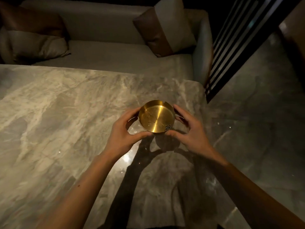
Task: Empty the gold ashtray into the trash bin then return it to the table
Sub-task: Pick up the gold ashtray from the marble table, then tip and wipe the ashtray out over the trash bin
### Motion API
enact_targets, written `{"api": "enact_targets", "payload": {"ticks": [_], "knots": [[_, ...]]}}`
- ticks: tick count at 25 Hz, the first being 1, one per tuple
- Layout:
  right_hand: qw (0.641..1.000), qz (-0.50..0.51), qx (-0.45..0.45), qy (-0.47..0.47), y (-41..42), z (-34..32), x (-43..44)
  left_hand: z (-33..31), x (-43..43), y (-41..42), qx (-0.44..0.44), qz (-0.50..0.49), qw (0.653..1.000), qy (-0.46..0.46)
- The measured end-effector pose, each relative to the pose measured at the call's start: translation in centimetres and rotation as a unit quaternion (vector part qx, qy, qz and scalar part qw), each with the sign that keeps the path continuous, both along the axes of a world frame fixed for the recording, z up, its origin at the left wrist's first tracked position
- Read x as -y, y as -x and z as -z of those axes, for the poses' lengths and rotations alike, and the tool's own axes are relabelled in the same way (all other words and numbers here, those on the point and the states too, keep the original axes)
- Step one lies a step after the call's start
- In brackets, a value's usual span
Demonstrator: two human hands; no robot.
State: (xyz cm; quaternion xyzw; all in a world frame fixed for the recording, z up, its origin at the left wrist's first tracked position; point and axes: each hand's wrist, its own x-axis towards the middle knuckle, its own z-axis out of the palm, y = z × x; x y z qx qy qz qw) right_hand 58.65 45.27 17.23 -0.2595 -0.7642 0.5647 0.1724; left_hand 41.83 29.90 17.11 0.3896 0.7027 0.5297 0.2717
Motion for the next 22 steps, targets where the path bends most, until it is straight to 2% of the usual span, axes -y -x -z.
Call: {"api": "enact_targets", "payload": {"ticks": [5, 11, 17, 22], "knots": [[1.000, 0.020, 0.004, 0.019, -3.5, 0.4, -2.0, 0.5, -2.6, -3.0, 0.023, 0.020, 0.999, 0.009], [0.997, 0.058, 0.022, 0.038, -4.6, 2.4, -1.5, 2.2, -3.7, -2.9, 0.047, 0.062, 0.997, 0.020], [0.994, 0.081, 0.064, 0.034, -6.0, 3.8, -1.5, 4.7, -4.2, -4.0, 0.106, 0.073, 0.990, 0.060], [0.990, 0.109, 0.072, 0.058, -9.5, 5.1, -3.1, 5.5, -6.3, -7.0, 0.120, 0.085, 0.986, 0.082]]}}
